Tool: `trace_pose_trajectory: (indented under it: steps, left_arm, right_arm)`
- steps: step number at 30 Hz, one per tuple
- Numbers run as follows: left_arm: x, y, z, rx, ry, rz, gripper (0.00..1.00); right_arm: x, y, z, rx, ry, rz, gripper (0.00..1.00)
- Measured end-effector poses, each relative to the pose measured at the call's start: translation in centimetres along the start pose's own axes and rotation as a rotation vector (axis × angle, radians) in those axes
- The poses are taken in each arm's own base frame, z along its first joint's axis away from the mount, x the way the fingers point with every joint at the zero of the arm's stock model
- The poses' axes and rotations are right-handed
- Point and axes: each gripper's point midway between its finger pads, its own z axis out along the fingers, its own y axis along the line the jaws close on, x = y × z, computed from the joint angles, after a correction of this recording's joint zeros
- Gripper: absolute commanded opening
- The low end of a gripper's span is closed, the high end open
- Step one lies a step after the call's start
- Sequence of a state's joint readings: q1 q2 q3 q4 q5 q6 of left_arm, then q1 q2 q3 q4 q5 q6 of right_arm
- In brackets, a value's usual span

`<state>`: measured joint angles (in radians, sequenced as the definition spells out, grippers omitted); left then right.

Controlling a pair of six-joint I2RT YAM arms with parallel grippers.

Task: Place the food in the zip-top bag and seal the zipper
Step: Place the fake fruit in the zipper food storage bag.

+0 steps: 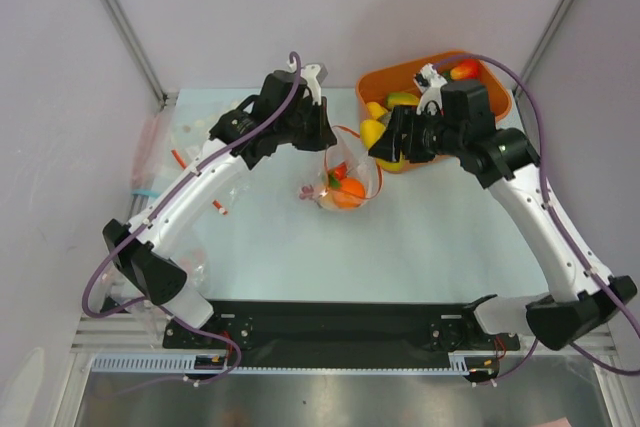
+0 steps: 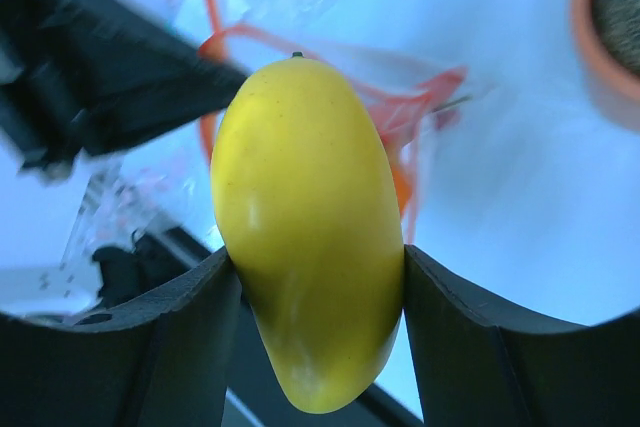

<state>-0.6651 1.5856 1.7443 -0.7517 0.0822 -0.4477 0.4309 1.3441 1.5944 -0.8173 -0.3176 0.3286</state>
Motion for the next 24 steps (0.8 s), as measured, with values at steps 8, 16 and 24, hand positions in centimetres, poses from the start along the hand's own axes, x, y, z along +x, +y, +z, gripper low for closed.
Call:
trace_pose_trajectory:
  steps: [8,16,24]
  left_arm:
    - [-0.7,-0.5,-0.4,0.010,-0.008,0.001,0.00]
    - [-1.3,-1.3,-0.8,0.042,-0.016,0.002,0.00]
    - [-1.2,-2.1,-1.6,0.082,-0.018,-0.010,0.00]
  right_arm:
    - [3.7,4.9,-0.8,-0.141,0.088,0.024,0.00]
    - [5.6,4.3,3.5,-0.113,0.210,0.113,0.00]
    - [5.3,2.3,7.4,0.001,0.221,0.187,0.00]
